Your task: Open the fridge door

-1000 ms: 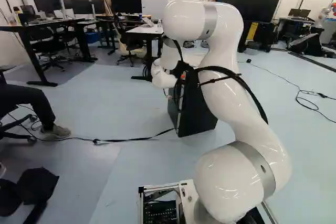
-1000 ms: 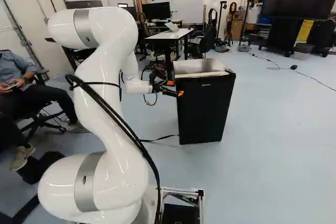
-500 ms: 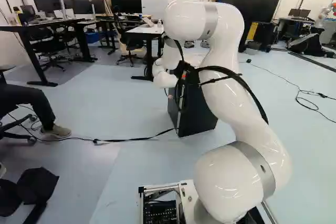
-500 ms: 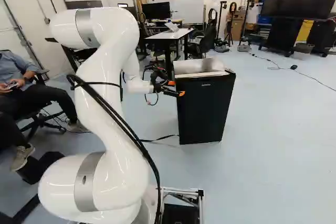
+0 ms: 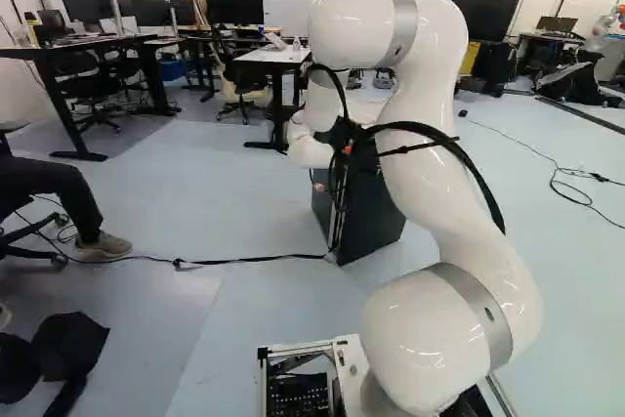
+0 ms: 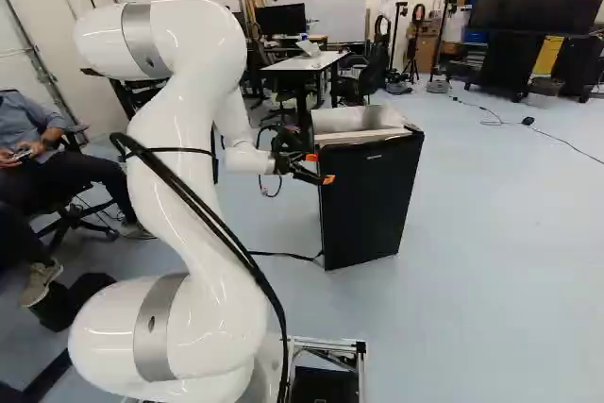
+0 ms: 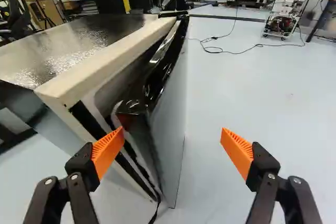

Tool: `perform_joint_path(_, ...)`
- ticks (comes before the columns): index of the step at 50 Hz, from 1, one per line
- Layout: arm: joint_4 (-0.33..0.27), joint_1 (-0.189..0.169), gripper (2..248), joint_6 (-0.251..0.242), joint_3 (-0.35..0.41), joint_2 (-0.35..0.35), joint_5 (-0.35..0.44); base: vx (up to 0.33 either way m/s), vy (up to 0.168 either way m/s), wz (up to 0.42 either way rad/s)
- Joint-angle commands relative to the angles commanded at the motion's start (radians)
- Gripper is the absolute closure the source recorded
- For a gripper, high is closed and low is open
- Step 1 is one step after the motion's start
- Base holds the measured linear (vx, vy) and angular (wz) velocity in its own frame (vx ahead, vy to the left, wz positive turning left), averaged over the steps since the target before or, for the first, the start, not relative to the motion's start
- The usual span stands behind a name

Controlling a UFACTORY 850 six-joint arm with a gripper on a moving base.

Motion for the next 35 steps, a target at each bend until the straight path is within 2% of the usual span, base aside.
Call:
perform_joint_path(26, 0.156, 0.022, 3, 0.0, 0.148, 0.083, -0.026, 0.0, 0.0, 0.0)
perform_joint_path(35, 0.207, 0.026, 3, 0.0, 0.167, 0.094, -0.032, 0.0, 0.0, 0.0)
